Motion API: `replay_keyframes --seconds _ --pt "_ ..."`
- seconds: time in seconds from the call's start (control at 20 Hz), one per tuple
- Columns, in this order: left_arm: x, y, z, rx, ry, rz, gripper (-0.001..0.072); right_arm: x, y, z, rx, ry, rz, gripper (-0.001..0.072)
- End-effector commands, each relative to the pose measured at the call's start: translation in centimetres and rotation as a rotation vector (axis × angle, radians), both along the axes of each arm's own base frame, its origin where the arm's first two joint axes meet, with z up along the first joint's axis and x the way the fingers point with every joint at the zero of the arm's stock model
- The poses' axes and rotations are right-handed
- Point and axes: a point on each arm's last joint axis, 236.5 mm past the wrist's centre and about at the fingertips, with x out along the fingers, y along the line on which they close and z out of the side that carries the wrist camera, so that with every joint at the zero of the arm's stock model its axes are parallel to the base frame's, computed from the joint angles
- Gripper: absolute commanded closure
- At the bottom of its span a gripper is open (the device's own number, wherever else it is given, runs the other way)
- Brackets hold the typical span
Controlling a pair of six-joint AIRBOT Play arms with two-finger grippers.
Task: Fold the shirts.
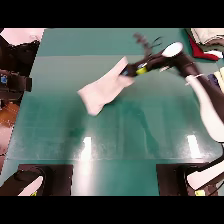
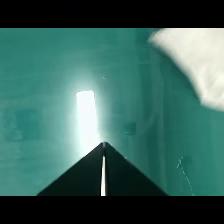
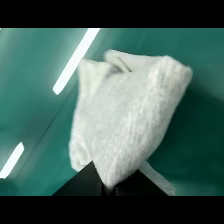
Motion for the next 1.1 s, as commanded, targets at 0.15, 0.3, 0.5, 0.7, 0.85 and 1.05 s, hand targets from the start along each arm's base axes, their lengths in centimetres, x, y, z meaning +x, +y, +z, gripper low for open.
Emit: replay_keyframes --seconds 0.15,0.3,0.5,0.7,0.85,1.05 --pt "-0.7 -2.1 -0.3 -0.080 0.033 -0.041 0.0684 6.6 -22.9 6.9 -0.085 -0.186 -0.422 0.0701" --pt "-1.3 -2.7 -0.5 -0.104 0.057 -0.055 0.0683 7.5 -33.4 8.0 -0.104 -0.245 -0.645 0.0701" --pt "-1.9 -3.6 -0.7 -0.136 0.086 -0.073 0.0683 6.3 -44.5 9.3 -0.169 -0.342 -0.851 0.0701" --pt "-1.9 -3.7 -0.7 -0.143 0.088 -0.072 0.0684 5.0 -51.0 10.7 -0.228 -0.428 -0.979 0.0701" --pt "-2.0 -3.7 -0.7 -0.167 0.093 -0.037 0.0684 5.1 -52.6 11.7 -0.281 -0.503 -0.999 0.0701" --pt "-2.2 -3.7 -0.9 -0.168 0.107 -0.033 0.0684 5.3 -53.7 13.0 -0.316 -0.566 -1.029 0.0701"
